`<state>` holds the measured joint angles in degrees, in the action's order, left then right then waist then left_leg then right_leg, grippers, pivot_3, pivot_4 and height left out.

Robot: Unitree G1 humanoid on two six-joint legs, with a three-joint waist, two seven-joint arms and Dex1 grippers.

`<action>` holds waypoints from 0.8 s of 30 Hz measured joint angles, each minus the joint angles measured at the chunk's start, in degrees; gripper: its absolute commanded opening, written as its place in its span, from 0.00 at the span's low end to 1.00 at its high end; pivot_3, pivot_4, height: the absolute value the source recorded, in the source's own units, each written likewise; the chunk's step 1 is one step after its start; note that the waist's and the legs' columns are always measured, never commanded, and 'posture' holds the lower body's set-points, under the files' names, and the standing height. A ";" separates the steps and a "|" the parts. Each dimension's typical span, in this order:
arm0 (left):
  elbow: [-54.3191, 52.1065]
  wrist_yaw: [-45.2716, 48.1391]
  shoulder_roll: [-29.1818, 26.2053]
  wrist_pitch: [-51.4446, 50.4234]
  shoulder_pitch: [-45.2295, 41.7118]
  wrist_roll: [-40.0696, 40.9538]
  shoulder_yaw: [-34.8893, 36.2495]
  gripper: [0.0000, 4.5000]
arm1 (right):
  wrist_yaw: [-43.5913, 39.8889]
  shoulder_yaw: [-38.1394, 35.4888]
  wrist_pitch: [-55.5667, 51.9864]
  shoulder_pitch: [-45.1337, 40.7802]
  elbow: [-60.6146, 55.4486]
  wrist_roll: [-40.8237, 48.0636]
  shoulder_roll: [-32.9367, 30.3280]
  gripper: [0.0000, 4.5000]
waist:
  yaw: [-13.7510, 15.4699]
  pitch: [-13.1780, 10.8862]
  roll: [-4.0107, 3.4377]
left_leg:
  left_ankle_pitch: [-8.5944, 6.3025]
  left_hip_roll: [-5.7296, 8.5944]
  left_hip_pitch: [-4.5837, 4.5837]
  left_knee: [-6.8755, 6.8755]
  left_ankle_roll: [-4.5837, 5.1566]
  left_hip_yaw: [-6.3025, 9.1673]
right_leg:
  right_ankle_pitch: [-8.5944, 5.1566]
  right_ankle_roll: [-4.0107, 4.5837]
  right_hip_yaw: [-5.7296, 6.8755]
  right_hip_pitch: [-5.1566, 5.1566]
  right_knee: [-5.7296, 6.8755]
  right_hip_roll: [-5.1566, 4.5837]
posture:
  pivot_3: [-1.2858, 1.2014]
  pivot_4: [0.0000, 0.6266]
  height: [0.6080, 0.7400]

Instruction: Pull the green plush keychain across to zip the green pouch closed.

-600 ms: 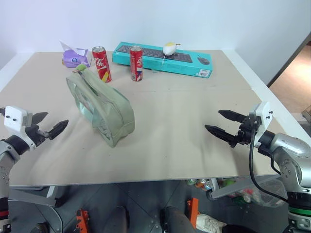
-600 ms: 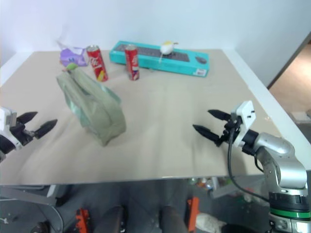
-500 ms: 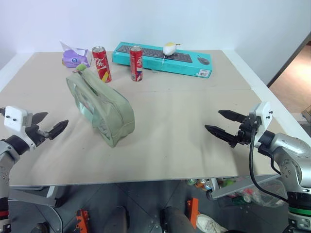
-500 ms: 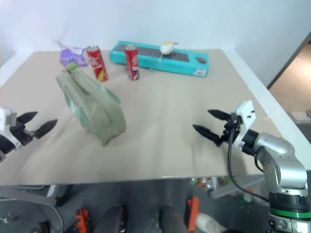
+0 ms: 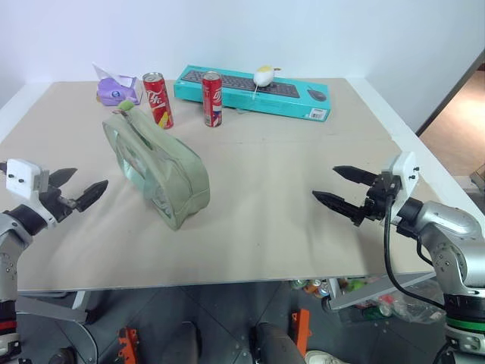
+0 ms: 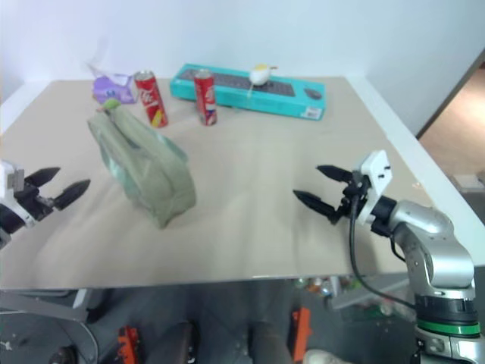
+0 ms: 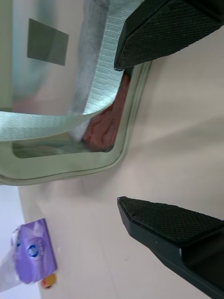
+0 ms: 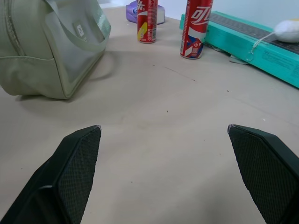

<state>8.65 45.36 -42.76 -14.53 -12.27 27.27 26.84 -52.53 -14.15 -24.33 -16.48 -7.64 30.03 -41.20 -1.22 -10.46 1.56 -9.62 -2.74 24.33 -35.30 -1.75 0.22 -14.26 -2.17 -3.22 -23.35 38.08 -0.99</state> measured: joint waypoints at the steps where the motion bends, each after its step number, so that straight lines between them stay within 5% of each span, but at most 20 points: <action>1: 0.43 0.16 -0.07 1.26 -0.77 -0.46 0.00 0.99 | -0.03 0.00 0.21 0.00 0.36 -0.09 0.00 1.00 | 0.01 -0.01 0.01 | 0.00 0.00 0.00 0.00 0.00 0.00 | 0.00 0.01 0.00 0.00 0.00 0.01 | 0.52 0.24 1.00; 7: 0.67 11.04 -10.18 2.86 -10.54 1.61 -1.12 0.99 | -1.06 0.24 1.43 -1.14 1.35 -0.75 -0.04 1.00 | -0.02 -0.04 0.23 | -0.01 -0.05 0.00 -0.01 -0.01 -0.06 | 0.01 0.06 -0.06 -0.03 -0.01 0.07 | 0.52 0.24 1.00; 11: -0.14 25.71 -16.33 -0.13 -18.22 4.36 -8.11 0.99 | -1.19 0.66 0.45 -3.66 1.54 -0.17 -0.04 1.00 | -0.13 -0.04 0.20 | -0.02 -0.04 0.00 0.02 -0.03 -0.11 | -0.02 0.05 -0.11 -0.06 0.00 0.10 | 0.52 0.24 1.00; 18: 6.60 44.04 -17.69 1.49 -31.11 1.00 -21.55 0.99 | -0.70 1.78 -3.37 -5.40 -3.10 2.24 -0.17 1.00 | -0.13 -0.04 0.20 | -0.05 -0.14 0.06 0.01 0.02 -0.02 | 0.03 -0.03 -0.09 -0.12 0.03 0.30 | 0.52 0.24 1.00; 24: 19.09 46.53 -17.09 11.49 -45.97 -1.86 -36.85 0.99 | 3.60 1.36 -7.87 -6.38 -10.84 5.54 -0.29 1.00 | -0.03 -0.04 0.20 | -0.08 -0.20 0.20 -0.05 0.07 0.08 | 0.03 -0.02 -0.05 -0.20 0.06 0.40 | 0.52 0.24 1.00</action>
<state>27.74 91.89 -59.84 -3.04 -58.24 25.41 -10.01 -48.93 -12.78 -32.20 -22.85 -18.49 35.56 -41.49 -1.26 -10.50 1.76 -9.70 -2.94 24.53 -35.35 -1.68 0.31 -14.23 -2.19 -3.27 -23.56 38.15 -0.58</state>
